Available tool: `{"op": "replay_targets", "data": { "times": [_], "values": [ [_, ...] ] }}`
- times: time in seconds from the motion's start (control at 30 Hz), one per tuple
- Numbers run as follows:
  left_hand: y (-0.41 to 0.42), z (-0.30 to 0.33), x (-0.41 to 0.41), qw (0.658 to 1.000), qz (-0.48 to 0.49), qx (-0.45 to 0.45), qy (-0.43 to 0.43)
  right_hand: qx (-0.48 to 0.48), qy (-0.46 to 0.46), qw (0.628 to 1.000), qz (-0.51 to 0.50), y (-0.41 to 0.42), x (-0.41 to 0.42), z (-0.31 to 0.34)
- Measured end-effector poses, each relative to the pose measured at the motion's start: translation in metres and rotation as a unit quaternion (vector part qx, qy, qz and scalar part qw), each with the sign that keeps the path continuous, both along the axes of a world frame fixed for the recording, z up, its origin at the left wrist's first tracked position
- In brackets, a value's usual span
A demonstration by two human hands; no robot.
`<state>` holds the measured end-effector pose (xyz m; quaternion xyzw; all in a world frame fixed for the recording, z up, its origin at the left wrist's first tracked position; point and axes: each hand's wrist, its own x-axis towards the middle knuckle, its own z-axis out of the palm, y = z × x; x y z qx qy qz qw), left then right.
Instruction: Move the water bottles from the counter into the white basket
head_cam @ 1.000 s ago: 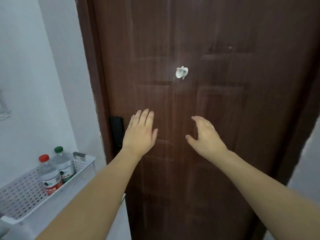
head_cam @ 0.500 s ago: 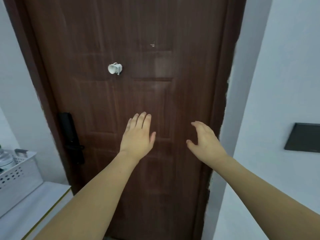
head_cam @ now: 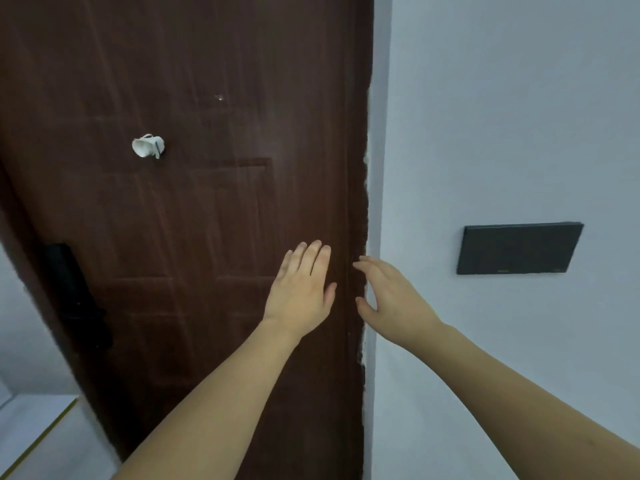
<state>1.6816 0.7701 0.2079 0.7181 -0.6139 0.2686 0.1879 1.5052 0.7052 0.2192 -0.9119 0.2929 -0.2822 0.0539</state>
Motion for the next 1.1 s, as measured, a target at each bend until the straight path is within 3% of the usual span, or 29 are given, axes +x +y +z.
{"op": "replay_targets", "data": {
  "times": [0.33, 0.87, 1.1],
  "values": [
    [0.002, -0.006, -0.135, 0.995, 0.103, -0.011, 0.012, 0.039, 0.029, 0.999, 0.020, -0.024, -0.163, -0.025],
    [-0.033, -0.021, -0.321, 0.998, 0.057, 0.020, 0.015, 0.050, 0.029, 0.998, -0.040, -0.065, -0.361, -0.023],
    [-0.047, -0.010, -0.441, 0.999, 0.037, -0.024, 0.011, 0.039, 0.007, 0.999, -0.028, -0.092, -0.474, -0.020]
  ]
}}
